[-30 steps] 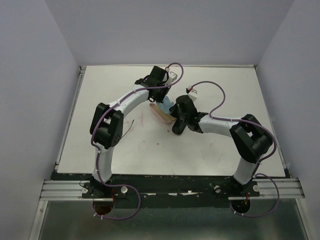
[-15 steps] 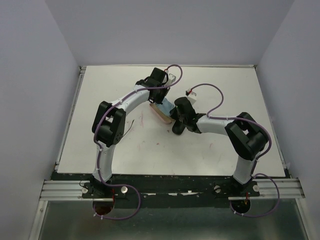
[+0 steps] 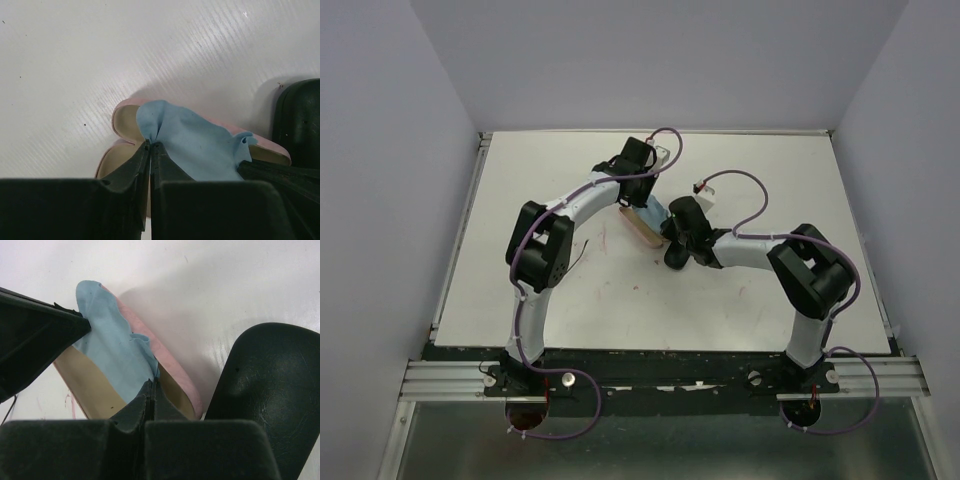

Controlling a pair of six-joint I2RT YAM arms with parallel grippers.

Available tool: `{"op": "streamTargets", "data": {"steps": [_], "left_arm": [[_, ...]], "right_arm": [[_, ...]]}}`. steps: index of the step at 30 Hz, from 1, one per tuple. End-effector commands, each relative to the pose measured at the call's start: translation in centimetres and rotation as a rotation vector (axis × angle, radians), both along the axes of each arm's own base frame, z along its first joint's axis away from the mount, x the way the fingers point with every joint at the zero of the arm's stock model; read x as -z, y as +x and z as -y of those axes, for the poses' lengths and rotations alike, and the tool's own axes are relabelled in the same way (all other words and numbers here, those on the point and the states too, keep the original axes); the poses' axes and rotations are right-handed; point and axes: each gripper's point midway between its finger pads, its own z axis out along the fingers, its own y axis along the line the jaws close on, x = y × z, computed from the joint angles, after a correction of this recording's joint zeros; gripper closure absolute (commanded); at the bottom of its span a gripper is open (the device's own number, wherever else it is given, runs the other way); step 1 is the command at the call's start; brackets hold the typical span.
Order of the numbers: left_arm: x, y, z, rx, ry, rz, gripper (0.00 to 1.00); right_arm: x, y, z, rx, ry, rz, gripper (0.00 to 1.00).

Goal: Organize the sunglasses
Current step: Place the folded cleaning cloth in the sunglasses case.

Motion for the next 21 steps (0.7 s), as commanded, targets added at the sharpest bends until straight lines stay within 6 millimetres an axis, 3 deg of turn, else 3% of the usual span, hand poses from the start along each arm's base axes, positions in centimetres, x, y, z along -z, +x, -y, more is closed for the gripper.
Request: {"op": "streamTargets", "data": {"steps": [1, 15, 21], "left_arm": [[1.56, 0.68, -0.05, -0.034, -0.011, -0.003, 0.83], [2.13, 1.48, -0.7, -0.074, -0.001, 0.013, 0.75], [2.12, 1.5, -0.79, -0.074, 0.001, 0.012, 0.74]], "right_arm": [[1.36, 0.33, 1.05, 0.058, -0.016, 0.004, 0.99], [2.27, 0.28, 1.13, 0.073, -0.015, -0.016, 0.89], [2.03, 0.22, 1.76, 0.104, -0.023, -0.017, 0.75]]}}
